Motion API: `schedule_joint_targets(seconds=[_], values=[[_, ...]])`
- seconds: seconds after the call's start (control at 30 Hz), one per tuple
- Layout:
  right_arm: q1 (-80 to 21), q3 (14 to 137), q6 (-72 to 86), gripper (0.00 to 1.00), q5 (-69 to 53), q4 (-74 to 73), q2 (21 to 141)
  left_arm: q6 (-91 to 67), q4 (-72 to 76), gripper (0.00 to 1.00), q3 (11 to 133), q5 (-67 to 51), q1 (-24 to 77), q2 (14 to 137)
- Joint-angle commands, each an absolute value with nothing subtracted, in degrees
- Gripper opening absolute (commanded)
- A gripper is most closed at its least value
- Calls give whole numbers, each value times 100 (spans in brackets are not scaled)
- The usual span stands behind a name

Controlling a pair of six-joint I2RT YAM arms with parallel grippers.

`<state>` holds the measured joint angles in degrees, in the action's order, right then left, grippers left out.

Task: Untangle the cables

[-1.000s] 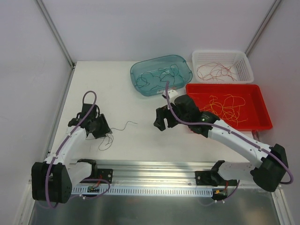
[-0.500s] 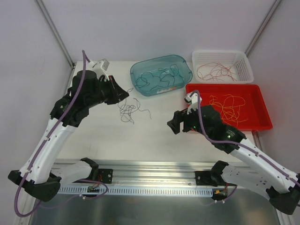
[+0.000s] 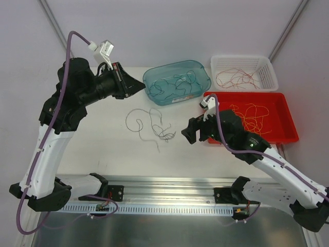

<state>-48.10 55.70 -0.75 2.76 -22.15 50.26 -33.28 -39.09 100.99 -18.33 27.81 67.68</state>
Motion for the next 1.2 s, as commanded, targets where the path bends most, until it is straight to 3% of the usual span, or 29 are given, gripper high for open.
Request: schedule_joint_targets(seconds=[0.0,0.33,0.4,0.5,0.67,0.73,0.83,1.17], values=[[-4825,5827,-184,84,132,-2013,5386,-3243,-3876,7,10546,-2249,2848,6838],[-4764,6021,333,79,316,-1907,6600,-3120,-3876,9,9732,-1936,2848,6487],[-4764,5951,465,79,334,-1960,6837,-3138,-3885,30,8889,-1601,2848,6206],[-4772,5766,738,79,378,-2004,7075,-3155,-3885,49,7545,-1161,2839,5881],[-4772,5608,1255,78,159,-1802,7575,-3392,-3867,67,5848,-880,2848,5844],[-4772,5546,1397,75,62,-1575,7830,-3577,-3771,81,5556,-774,2848,5854],[-4764,5546,1608,72,44,-1363,8287,-3823,-3613,91,5134,-598,2848,5932],[-4772,5449,1898,45,-255,-914,9184,-4420,-2646,87,4299,-387,2856,6714]])
